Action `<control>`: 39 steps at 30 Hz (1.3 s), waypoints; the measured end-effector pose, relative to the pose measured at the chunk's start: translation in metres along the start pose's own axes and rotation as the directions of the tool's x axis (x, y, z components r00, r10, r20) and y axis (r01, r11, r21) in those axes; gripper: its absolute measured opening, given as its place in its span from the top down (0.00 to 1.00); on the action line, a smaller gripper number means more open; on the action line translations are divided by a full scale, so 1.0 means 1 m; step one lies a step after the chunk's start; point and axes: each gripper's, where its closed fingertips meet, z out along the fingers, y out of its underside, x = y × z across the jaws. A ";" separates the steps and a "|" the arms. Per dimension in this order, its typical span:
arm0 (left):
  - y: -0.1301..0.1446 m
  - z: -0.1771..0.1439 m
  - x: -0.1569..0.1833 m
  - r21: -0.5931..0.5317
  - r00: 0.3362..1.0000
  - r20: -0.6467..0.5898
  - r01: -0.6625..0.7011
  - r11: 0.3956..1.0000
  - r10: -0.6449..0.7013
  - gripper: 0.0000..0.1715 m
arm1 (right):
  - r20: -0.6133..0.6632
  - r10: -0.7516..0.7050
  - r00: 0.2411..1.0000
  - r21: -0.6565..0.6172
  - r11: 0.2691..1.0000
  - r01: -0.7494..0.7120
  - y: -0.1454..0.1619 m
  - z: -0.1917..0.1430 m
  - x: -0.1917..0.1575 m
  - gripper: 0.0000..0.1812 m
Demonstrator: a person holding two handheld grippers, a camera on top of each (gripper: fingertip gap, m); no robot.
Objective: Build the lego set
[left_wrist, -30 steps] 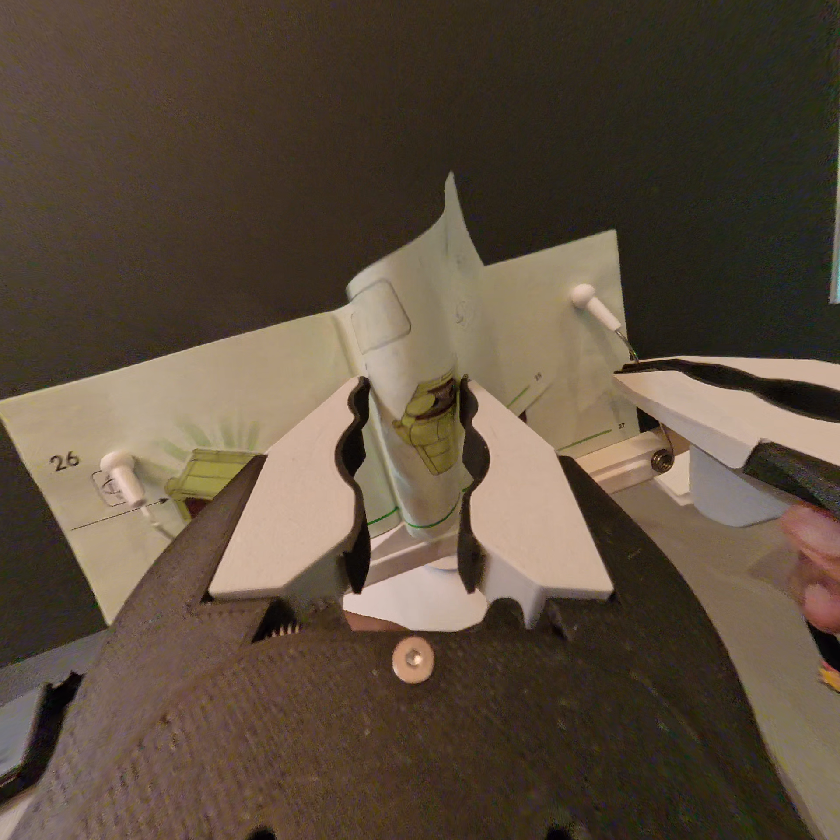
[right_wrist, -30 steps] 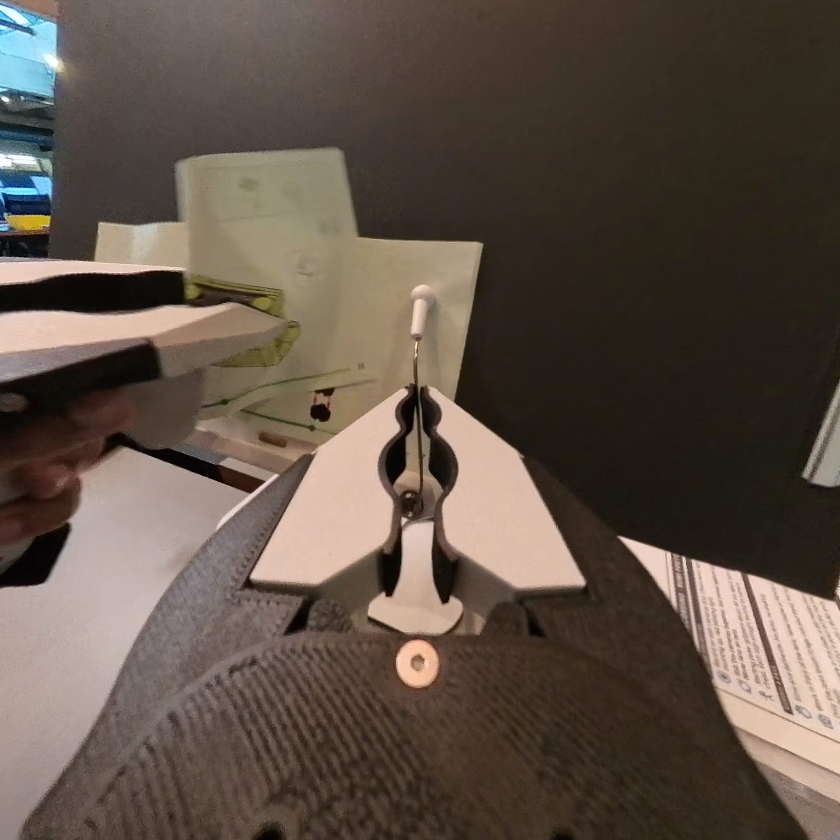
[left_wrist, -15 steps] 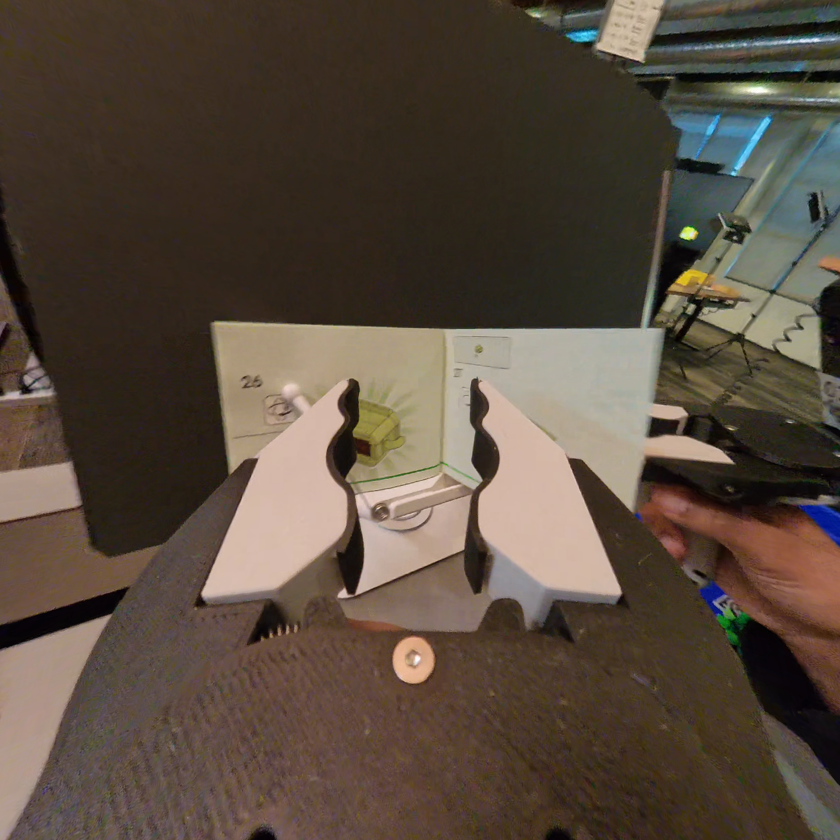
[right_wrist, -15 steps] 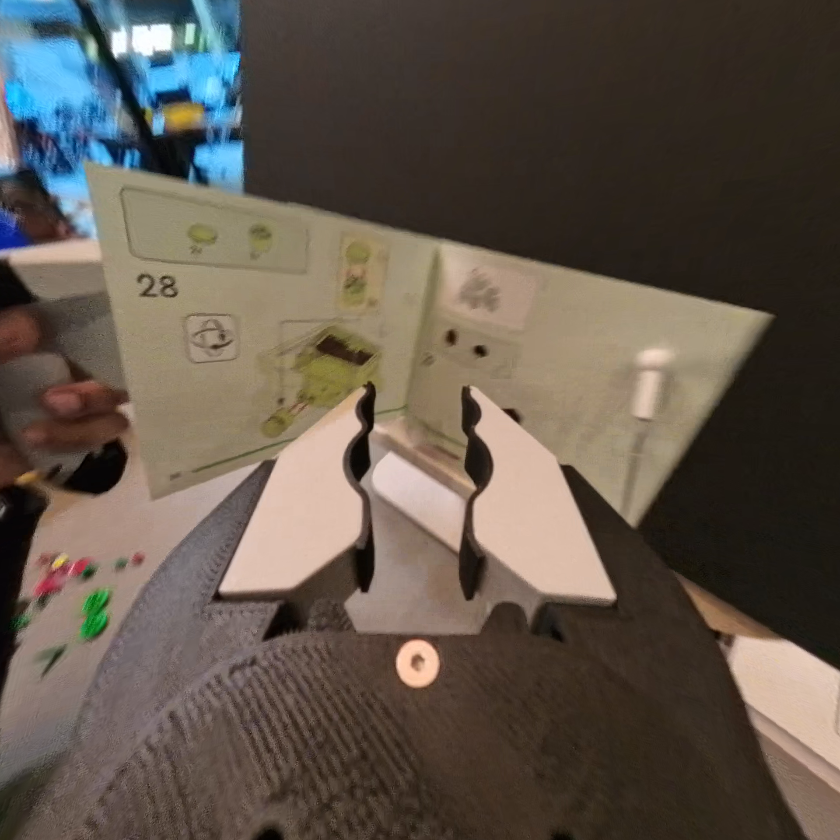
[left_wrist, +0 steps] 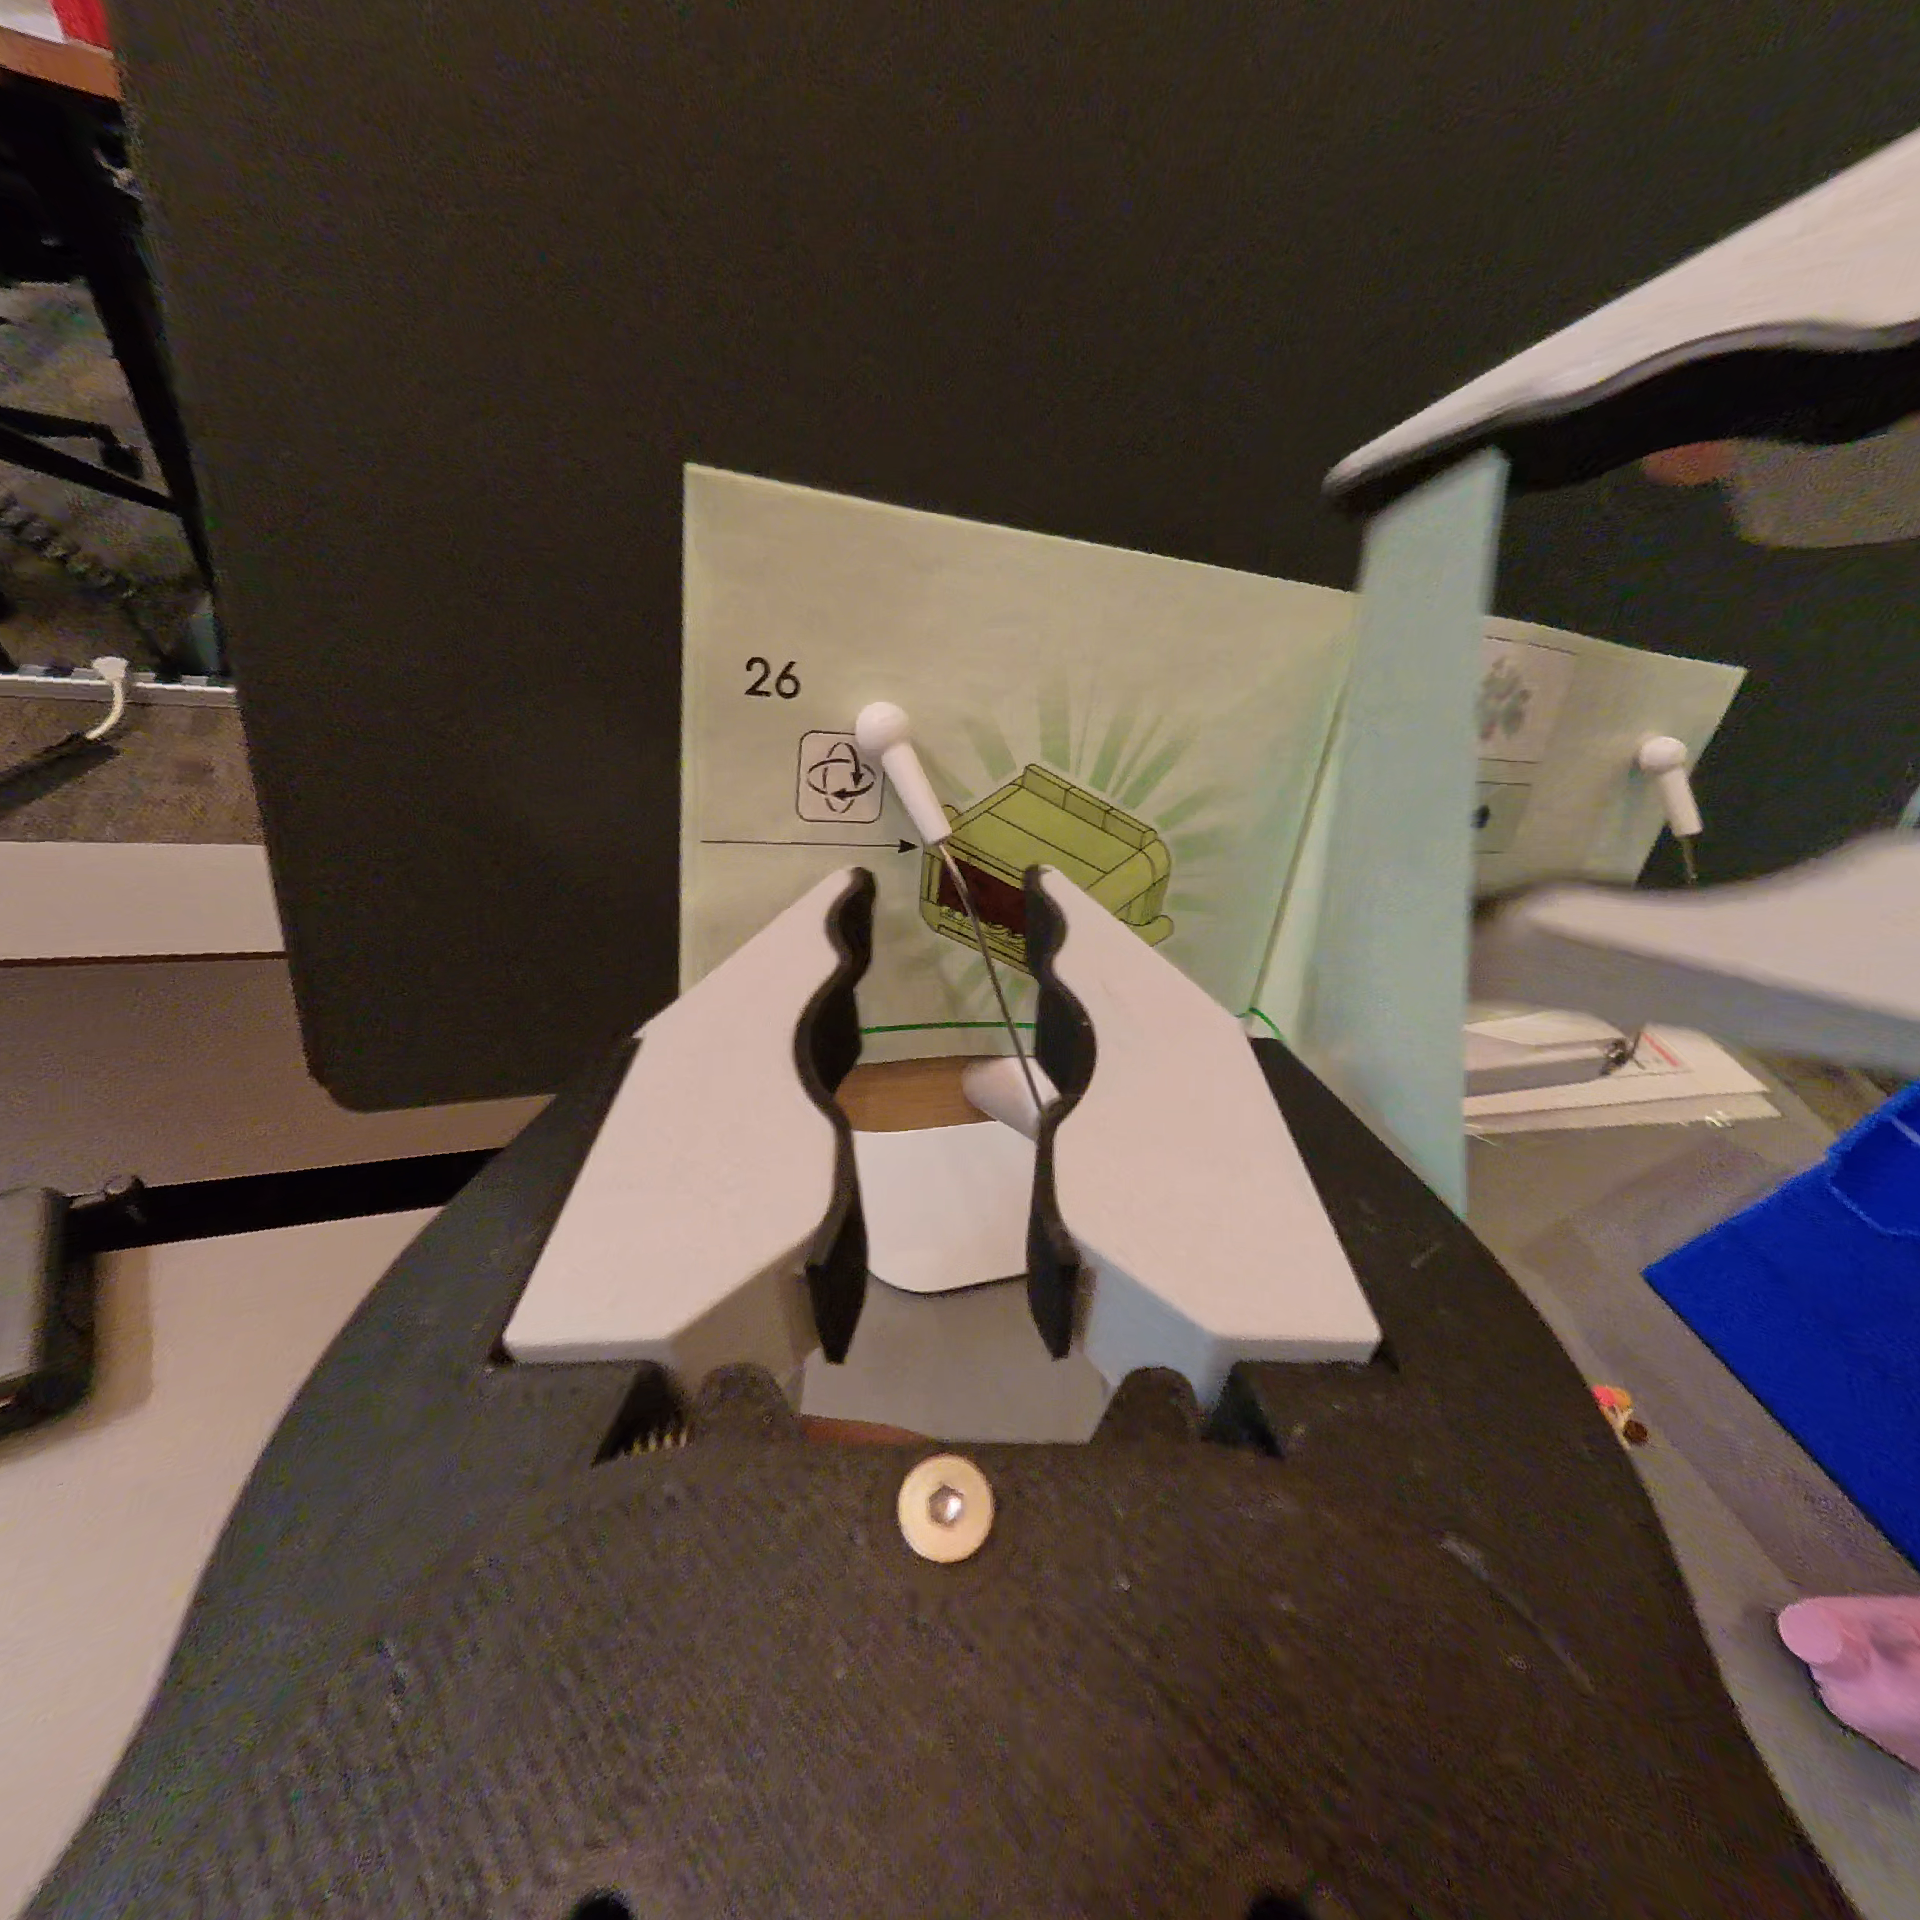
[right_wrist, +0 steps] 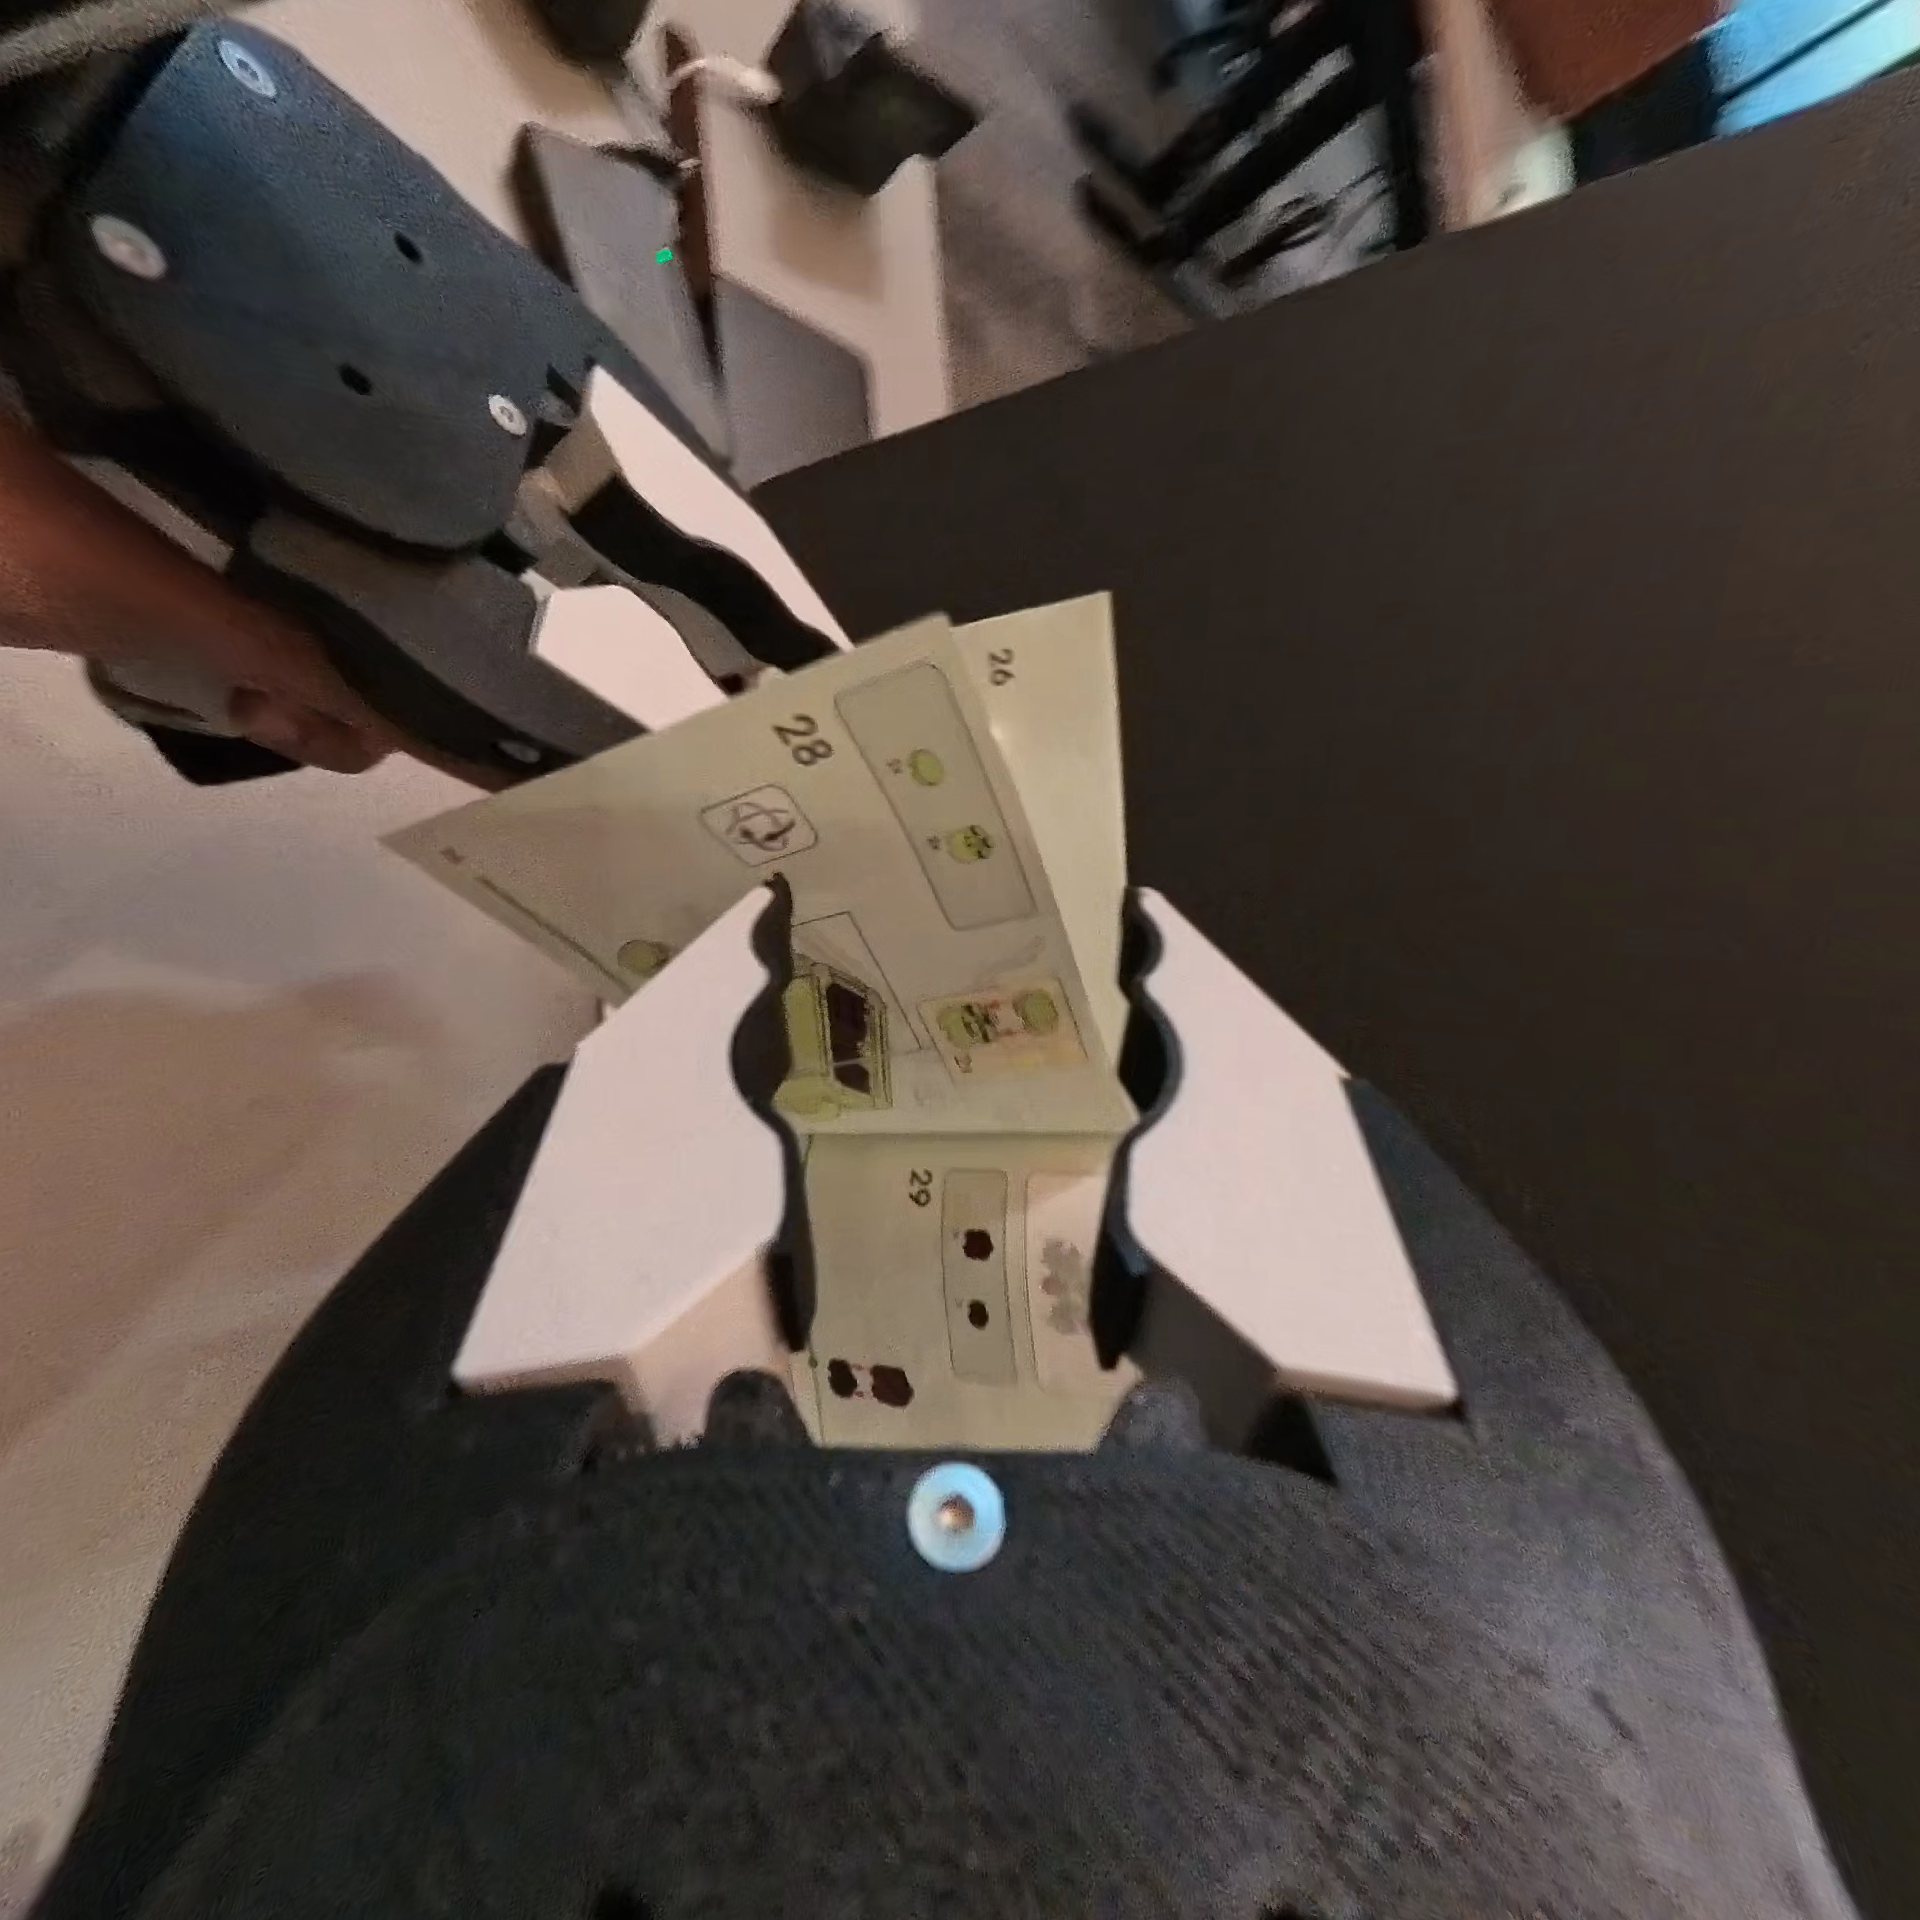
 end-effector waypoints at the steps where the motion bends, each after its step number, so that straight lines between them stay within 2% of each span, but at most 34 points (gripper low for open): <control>1: 0.001 0.000 0.002 -0.002 1.000 -0.011 0.001 1.000 -0.001 0.89 | 0.049 0.016 0.999 -0.021 1.000 -0.015 0.001 0.005 0.001 0.73; 2: 0.002 0.000 0.002 -0.007 1.000 -0.014 0.000 1.000 0.000 0.92 | 0.086 0.038 0.996 -0.045 0.998 -0.034 0.003 0.009 0.003 0.84; 4: 0.003 0.001 0.000 -0.007 1.000 -0.013 -0.005 1.000 0.005 0.94 | 0.144 0.084 0.986 -0.064 0.995 -0.076 0.006 0.011 0.007 0.99; 5: 0.003 0.001 0.001 -0.003 1.000 -0.029 0.002 1.000 -0.002 0.94 | 0.149 0.113 0.982 -0.055 0.993 -0.105 0.007 0.011 0.011 1.00; 7: 0.002 0.000 0.005 0.000 0.995 -0.088 0.046 0.999 -0.045 0.99 | 0.145 0.169 0.975 -0.047 0.985 -0.164 0.011 0.009 0.018 1.00; 11: 0.003 -0.001 0.005 -0.004 0.985 -0.146 0.096 0.995 -0.095 0.99 | 0.055 0.290 0.955 -0.025 0.957 -0.289 0.025 0.003 0.042 1.00; 14: 0.005 -0.006 0.000 -0.025 0.988 -0.135 0.073 0.997 -0.076 1.00 | -0.016 0.380 0.925 -0.021 0.925 -0.380 0.038 0.002 0.054 1.00; 19: 0.010 -0.016 -0.001 -0.070 0.987 -0.161 0.015 0.997 -0.026 1.00 | -0.085 0.407 0.910 -0.015 0.912 -0.409 0.046 0.008 0.055 1.00; 23: 0.011 -0.019 0.007 -0.074 0.980 -0.198 -0.029 0.997 0.014 1.00 | -0.060 0.398 0.915 0.017 0.917 -0.398 0.034 0.015 0.047 1.00; 29: 0.009 -0.016 0.019 -0.066 0.978 -0.198 -0.088 0.994 0.073 1.00 | -0.029 0.255 0.967 0.021 0.967 -0.254 0.012 0.030 0.025 1.00; 35: 0.009 -0.013 0.022 -0.064 0.978 -0.199 -0.083 0.995 0.069 0.99 | -0.067 0.180 0.981 0.030 0.984 -0.178 0.001 0.039 0.020 1.00; 39: 0.009 -0.016 0.021 -0.068 0.978 -0.192 -0.091 0.994 0.077 0.99 | -0.099 0.215 0.972 0.072 0.975 -0.209 -0.008 0.026 0.024 0.88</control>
